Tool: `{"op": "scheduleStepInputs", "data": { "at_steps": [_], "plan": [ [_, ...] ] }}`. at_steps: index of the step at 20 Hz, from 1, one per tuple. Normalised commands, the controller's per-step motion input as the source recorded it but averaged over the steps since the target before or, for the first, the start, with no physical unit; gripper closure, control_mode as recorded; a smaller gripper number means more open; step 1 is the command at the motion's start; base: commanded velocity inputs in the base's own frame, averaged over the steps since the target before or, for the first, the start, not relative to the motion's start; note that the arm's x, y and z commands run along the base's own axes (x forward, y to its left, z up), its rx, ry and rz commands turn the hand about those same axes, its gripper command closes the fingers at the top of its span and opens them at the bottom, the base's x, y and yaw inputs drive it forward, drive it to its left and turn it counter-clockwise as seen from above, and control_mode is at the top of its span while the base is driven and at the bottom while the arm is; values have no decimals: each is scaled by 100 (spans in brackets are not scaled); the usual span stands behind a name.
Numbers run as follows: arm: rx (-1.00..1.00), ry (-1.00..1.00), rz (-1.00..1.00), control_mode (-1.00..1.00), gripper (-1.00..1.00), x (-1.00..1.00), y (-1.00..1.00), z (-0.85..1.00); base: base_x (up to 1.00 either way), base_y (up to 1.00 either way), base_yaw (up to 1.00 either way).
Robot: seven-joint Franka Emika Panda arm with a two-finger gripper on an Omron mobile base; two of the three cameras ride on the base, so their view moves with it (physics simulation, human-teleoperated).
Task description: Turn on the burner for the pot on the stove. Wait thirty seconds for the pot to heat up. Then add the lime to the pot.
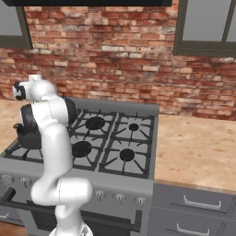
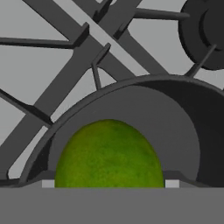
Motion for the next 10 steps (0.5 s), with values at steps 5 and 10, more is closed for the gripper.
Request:
{"op": "scheduleStepInputs", "data": {
  "at_steps": [5, 10],
  "plan": [
    [0, 0, 0, -100, 100, 11, 10, -26, 0, 0, 0],
    [3, 0, 0, -100, 100, -6, 1, -13, 0, 0, 0]
  ]
}}
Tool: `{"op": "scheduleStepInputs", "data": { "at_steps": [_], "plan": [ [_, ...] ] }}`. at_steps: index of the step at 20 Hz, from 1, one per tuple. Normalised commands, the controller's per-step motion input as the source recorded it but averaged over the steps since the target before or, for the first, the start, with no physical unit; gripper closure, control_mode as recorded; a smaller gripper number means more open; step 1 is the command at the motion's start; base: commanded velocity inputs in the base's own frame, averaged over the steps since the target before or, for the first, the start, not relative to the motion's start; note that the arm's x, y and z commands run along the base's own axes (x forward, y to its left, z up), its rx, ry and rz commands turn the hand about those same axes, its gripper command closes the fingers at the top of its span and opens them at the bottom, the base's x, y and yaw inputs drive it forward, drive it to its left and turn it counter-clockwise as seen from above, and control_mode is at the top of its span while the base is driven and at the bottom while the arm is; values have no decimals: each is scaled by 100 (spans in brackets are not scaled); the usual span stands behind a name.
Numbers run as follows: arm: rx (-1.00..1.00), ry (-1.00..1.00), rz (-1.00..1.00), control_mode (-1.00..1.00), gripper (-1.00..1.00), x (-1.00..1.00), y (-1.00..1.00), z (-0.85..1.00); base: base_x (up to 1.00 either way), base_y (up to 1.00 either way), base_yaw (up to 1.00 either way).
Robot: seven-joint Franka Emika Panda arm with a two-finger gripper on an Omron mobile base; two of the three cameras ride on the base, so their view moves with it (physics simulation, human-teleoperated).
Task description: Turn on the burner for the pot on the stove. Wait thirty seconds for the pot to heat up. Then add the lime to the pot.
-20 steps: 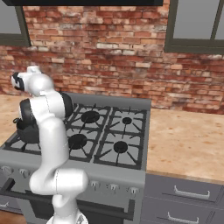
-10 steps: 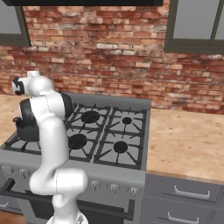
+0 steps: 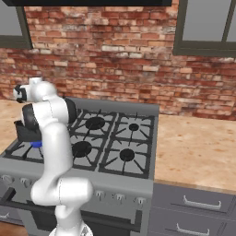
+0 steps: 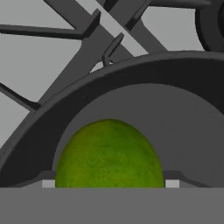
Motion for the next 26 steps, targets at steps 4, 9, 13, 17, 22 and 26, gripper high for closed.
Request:
{"op": "scheduleStepInputs", "data": {
  "at_steps": [4, 9, 13, 17, 22, 26],
  "plan": [
    [8, -9, -3, -100, 100, -70, 0, -1, 0, 0, 0],
    [6, -11, -6, -100, -100, -87, 0, -9, 0, 0, 0],
    [12, -18, -6, -100, -100, -84, -32, -12, 0, 0, 0],
    [18, -17, -4, -100, -100, -56, -62, -28, 0, 0, 0],
    [17, -21, -2, -100, -100, -16, -68, -34, 0, 0, 0],
    [7, -24, 0, -100, -100, 1, -27, -3, 0, 0, 0]
  ]
}}
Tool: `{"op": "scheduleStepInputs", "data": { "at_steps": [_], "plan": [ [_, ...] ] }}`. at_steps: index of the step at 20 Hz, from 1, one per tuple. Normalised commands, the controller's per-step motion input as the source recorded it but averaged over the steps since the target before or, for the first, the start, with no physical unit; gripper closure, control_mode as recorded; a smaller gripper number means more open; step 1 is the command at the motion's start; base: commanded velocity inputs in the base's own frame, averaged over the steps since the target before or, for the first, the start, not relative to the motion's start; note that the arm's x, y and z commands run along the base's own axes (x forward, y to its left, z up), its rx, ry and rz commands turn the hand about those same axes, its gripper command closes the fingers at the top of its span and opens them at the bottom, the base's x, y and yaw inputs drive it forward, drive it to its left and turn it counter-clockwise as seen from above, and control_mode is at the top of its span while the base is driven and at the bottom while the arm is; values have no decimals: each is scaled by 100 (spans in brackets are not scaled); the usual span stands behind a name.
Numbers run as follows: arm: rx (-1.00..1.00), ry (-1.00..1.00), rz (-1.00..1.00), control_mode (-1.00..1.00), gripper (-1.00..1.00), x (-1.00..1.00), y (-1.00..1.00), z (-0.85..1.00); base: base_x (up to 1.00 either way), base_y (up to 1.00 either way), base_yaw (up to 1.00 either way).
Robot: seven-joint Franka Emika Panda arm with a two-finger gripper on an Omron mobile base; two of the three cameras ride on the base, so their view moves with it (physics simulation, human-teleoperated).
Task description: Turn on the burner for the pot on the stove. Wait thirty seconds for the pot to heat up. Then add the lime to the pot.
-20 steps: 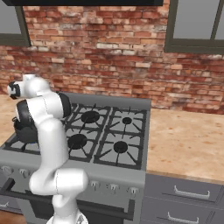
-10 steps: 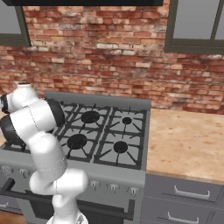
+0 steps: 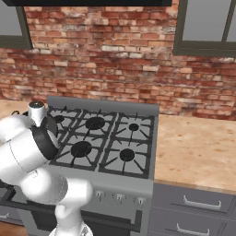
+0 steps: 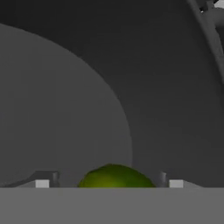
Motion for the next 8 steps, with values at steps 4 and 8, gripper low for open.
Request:
{"op": "scheduleStepInputs", "data": {
  "at_steps": [4, 8],
  "plan": [
    [3, -20, 0, -100, -100, 12, -1, 13, 0, 0, 0],
    [1, -3, 5, -100, -100, 41, 16, 69, 0, 0, 0]
  ]
}}
